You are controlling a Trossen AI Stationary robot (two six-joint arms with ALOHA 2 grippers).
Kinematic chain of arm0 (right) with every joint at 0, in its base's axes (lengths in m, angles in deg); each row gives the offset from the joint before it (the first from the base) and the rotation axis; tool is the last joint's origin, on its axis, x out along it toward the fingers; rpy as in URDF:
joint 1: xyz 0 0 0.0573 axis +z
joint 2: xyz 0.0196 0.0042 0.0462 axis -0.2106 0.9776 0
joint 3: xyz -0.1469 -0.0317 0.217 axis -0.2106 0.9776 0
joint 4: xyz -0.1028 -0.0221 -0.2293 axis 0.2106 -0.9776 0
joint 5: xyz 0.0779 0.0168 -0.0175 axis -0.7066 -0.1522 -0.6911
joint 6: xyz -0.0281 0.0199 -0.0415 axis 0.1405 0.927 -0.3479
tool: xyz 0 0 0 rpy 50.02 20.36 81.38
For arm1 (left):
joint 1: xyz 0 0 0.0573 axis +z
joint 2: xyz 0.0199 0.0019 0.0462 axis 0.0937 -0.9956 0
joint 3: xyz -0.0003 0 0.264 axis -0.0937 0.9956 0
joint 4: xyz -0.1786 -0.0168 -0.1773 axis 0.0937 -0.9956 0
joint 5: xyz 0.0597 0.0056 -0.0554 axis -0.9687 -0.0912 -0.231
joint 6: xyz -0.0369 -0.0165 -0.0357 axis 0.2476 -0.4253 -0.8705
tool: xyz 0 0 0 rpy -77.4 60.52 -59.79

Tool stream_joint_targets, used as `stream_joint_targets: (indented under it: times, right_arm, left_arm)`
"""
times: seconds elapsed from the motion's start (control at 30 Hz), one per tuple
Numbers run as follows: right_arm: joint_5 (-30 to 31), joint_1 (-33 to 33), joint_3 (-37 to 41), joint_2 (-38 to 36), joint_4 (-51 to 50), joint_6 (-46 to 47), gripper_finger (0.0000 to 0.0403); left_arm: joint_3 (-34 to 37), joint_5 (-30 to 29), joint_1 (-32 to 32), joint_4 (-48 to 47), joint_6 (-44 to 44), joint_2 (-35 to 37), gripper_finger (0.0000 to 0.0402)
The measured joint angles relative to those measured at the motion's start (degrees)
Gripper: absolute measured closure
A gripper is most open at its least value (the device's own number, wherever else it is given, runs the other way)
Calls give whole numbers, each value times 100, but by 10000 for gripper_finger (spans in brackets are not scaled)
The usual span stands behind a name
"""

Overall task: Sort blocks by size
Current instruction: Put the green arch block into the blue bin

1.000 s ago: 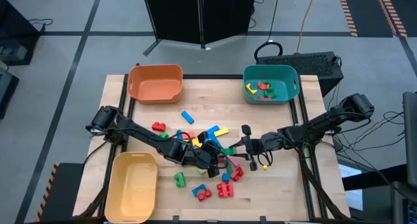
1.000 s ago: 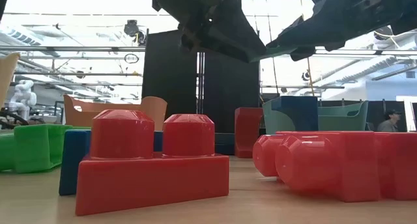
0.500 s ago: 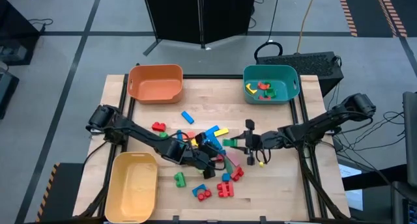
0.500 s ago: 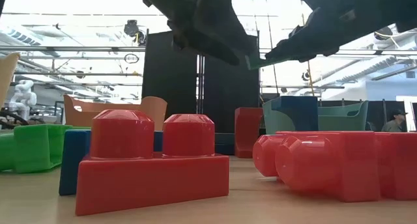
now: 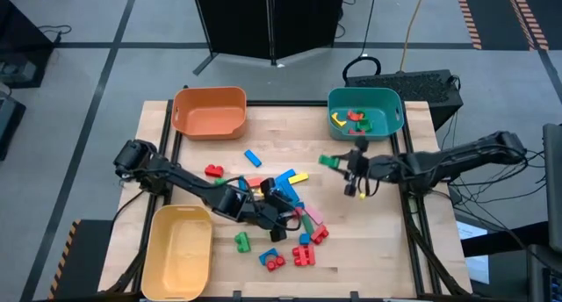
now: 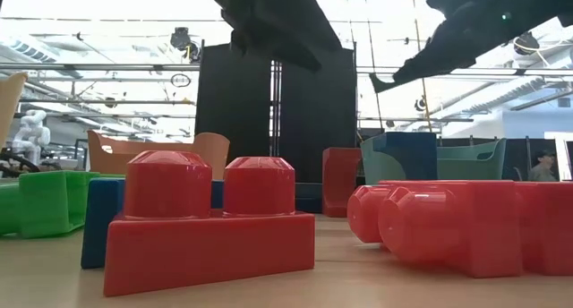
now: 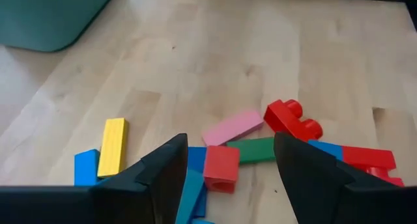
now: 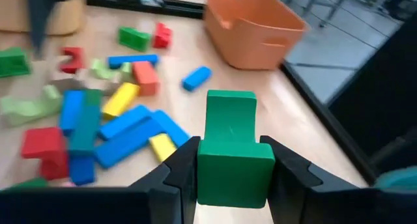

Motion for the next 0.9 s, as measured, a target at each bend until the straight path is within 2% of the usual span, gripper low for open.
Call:
stream_joint_targets:
  times: [0.2,0.4,0.67,0.9]
  right_arm:
    - [-28,-844,2,-749,-886,3,280]
    - [-37,-1741,2,-1069,-1164,4,280]
    - [-176,-3085,2,-866,-1379,-126,280]
    - [-1047,-4317,2,-313,-1312,-311,280]
  left_arm:
    - [9,125,-41,-14,4,0,176]
    - [9,314,-41,-147,-6,0,175]
    - [9,431,-41,-201,-25,-2,175]
    - [9,429,-41,-204,-8,-3,175]
